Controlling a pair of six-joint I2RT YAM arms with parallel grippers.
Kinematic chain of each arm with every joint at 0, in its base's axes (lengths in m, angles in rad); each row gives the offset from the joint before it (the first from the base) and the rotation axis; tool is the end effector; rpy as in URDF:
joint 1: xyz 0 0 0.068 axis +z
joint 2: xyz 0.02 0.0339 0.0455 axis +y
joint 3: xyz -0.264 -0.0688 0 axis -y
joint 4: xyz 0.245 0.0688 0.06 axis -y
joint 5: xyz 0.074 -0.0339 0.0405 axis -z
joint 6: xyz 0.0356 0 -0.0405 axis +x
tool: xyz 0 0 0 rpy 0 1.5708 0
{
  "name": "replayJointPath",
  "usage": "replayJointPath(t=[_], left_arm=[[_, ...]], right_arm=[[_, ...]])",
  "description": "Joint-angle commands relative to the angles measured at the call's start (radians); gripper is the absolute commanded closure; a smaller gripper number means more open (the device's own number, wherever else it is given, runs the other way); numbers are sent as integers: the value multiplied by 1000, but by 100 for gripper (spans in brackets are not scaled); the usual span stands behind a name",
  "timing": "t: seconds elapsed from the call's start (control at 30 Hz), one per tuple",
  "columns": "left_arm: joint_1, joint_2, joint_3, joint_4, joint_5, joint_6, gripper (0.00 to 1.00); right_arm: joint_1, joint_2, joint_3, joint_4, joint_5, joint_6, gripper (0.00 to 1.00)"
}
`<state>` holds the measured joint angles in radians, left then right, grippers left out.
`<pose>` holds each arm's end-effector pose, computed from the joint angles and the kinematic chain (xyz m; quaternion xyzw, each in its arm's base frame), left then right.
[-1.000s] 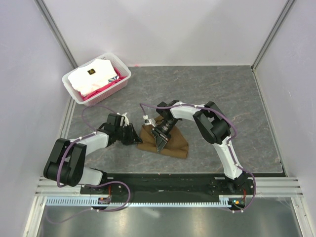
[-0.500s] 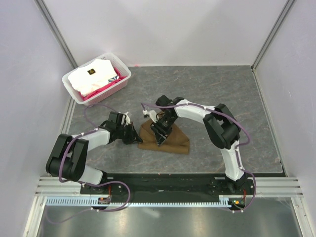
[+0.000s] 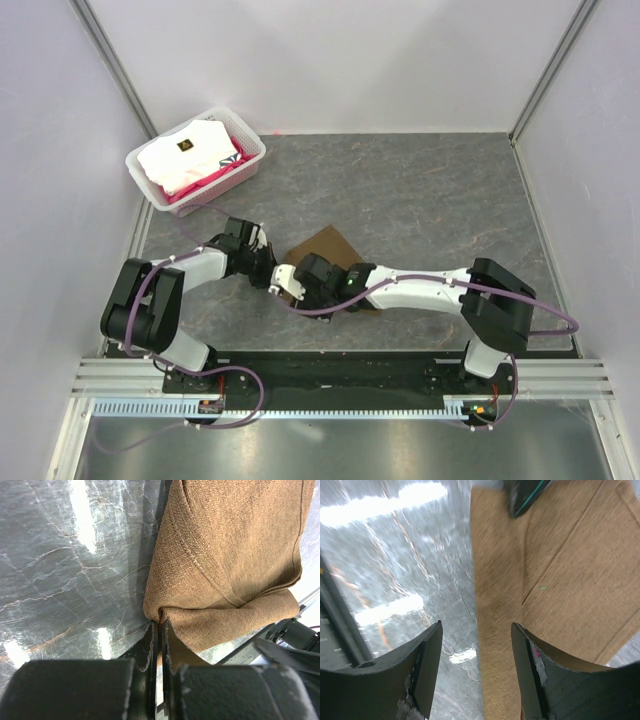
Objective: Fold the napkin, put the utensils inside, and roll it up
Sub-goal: Roll the napkin with the utensil
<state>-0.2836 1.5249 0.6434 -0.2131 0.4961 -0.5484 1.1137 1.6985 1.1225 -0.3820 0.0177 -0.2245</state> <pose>0.2432 -0.0885 0.1327 -0.0670 0.9414 -0.3106 0.1127 0.1572 0.3181 0.2026 -0.5893 0.7495 0.1221 0.2759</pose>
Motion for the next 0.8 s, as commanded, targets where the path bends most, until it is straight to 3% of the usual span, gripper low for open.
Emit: replayJointPath(t=[0.0,0.5,0.7,0.77], left_arm=[[-2,20,38,-49,-33,47,98],[0,29,52,-55,-19,56,98],[-2,18,55,-39,2,68,98],[-2,8,55,-29,18,71,90]], right_arm=[[46,-10,-65,117,254,-29,34],[58,119,-53,132,252,-59,39],[-12,176,-3,54,142,-50,63],[-35,196,46,-41,-14,-46,69]])
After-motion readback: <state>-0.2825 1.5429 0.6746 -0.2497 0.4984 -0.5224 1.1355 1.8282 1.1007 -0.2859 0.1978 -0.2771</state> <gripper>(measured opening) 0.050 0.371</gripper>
